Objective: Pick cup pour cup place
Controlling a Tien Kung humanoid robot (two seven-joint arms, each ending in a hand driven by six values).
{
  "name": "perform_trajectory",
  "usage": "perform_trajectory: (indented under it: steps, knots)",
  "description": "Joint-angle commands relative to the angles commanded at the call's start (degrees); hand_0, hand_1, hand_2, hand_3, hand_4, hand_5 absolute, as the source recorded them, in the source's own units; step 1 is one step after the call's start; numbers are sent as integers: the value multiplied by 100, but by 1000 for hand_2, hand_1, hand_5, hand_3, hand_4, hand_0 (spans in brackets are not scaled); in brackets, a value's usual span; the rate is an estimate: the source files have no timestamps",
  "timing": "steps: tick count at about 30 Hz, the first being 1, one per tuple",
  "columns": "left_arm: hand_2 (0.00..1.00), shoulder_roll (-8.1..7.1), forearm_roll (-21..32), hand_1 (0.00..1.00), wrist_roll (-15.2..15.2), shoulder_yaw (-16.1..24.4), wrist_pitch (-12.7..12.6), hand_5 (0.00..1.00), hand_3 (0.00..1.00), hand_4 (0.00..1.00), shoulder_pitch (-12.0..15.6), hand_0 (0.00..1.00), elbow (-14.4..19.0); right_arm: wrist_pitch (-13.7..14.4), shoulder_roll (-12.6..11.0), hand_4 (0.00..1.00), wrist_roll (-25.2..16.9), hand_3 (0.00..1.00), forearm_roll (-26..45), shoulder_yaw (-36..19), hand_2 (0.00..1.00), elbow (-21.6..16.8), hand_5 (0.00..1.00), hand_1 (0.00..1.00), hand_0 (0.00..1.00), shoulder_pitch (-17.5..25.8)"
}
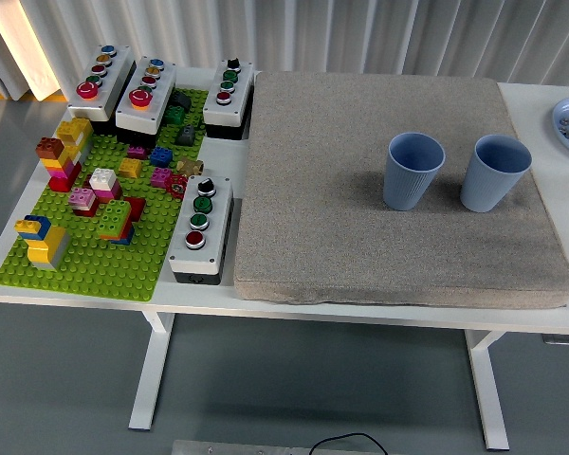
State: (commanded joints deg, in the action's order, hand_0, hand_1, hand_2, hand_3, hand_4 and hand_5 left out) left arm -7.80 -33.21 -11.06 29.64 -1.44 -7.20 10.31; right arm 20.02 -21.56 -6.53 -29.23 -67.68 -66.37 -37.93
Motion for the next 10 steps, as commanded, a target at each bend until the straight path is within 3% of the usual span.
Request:
perform_trajectory:
  steps: [10]
  knots:
    - [846, 4, -39, 797, -18, 21, 8, 934, 635, 547, 3, 752, 0, 5, -32, 760, -13, 809, -2, -87, 828, -1, 837, 806, 898, 5]
